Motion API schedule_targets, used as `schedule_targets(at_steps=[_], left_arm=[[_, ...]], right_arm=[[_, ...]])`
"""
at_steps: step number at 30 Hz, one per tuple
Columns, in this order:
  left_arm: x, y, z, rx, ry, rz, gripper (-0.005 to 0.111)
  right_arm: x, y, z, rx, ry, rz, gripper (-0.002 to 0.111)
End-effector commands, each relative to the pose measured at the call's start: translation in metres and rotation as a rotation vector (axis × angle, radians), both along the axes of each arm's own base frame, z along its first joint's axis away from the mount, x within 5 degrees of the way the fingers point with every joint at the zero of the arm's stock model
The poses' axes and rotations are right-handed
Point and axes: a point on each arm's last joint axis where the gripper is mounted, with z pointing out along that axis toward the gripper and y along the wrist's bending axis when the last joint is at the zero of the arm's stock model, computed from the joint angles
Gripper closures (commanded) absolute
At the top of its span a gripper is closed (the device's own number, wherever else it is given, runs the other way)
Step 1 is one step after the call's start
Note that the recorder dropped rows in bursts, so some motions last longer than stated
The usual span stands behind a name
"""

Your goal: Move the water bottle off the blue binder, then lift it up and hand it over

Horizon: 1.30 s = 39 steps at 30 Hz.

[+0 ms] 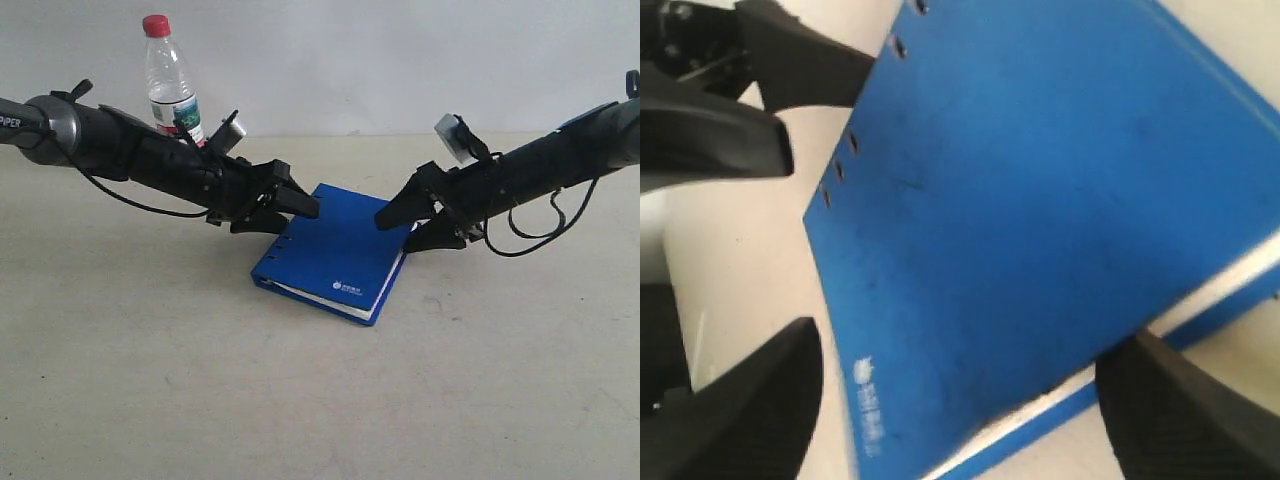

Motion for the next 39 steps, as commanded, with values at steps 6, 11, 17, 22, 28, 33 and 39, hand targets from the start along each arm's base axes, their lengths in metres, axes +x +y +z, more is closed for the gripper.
schedule_targets(at_steps=[6,11,17,22,28,33,39], left_arm=[[0.000,-0.002,0.009,-0.021,-0.007,-0.001,0.043],[0.000,-0.002,0.009,-0.021,-0.007,-0.001,0.043],[0.001,-0.001,0.008,-0.012,-0.013,-0.002,0.043],[0.003,0.002,0.006,0.029,-0.034,0.009,0.043],[0.005,0.005,0.003,0.090,-0.068,0.024,0.043],[0.005,0.001,0.006,0.033,-0.065,0.023,0.043],[-0.001,-0.015,0.025,-0.288,-0.149,-0.090,0.043]], right_arm=[[-0.002,0.018,0.005,0.050,-0.039,0.042,0.048],[-0.002,0.018,0.005,0.052,-0.043,0.042,0.085],[-0.002,0.018,0.005,0.052,-0.092,0.069,0.108],[-0.002,0.017,0.006,0.051,-0.133,0.090,0.108],[-0.001,0.017,0.019,0.047,-0.175,0.100,0.108],[-0.002,0.017,0.024,0.046,-0.186,0.102,0.108],[-0.003,0.016,0.023,0.030,-0.180,0.113,0.108]])
